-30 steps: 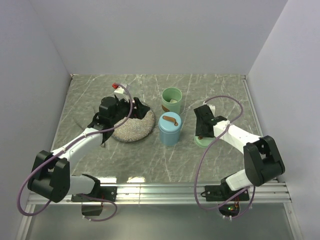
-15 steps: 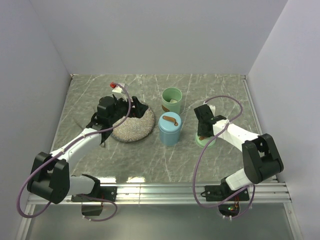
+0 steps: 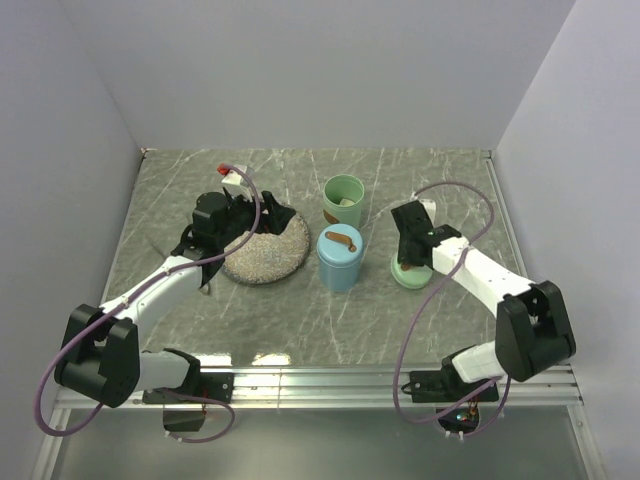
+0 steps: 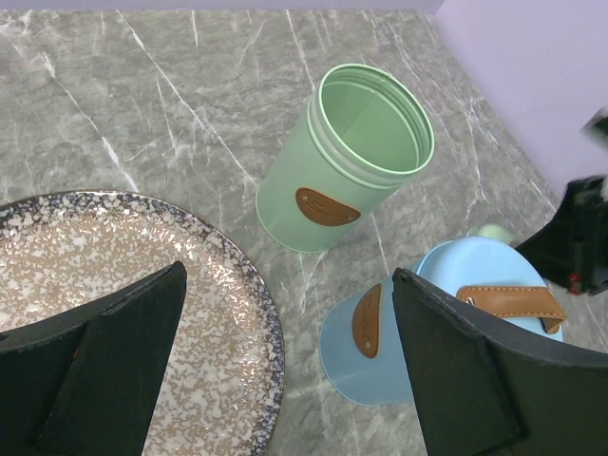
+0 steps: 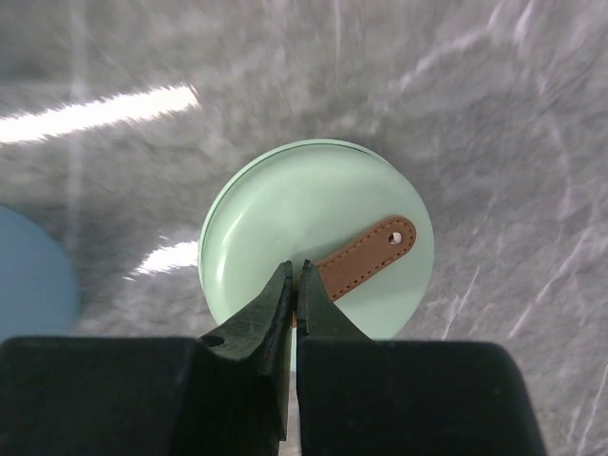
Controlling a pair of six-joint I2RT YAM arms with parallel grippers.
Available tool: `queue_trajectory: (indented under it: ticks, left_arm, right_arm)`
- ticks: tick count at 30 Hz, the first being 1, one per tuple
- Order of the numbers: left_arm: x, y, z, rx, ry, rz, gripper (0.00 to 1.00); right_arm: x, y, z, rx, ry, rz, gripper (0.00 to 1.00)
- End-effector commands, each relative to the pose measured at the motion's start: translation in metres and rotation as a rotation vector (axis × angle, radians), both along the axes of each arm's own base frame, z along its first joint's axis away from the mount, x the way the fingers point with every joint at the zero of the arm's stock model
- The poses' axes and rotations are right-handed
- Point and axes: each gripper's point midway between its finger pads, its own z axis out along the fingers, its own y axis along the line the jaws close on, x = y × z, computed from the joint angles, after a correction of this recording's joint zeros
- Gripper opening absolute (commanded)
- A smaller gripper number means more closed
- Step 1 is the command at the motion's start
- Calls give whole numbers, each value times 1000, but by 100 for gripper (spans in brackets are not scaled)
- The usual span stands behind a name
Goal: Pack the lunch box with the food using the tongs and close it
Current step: Pick up the lid of the lunch box with the right arm, then put the lid back on the lunch box
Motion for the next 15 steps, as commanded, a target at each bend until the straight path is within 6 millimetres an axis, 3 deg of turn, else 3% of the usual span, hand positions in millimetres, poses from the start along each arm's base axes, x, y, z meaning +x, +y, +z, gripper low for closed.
queue_trajectory:
  ticks: [1,8,11,15]
  left_arm:
    - [0,-1,8,-24,-28,-7,96]
    - [4,3,5,-15,-27,13,96]
    - [7,4,3,-11,-22,19,96]
    - [13,7,-1,-9,-13,41,96]
  right_arm:
    - [27,4,55,12,-165,-17,0]
    - [49,9,83,7,-241,2,0]
    - [62,13,104,13,-301,11,0]
    - [90,26,151,37,-405,51,0]
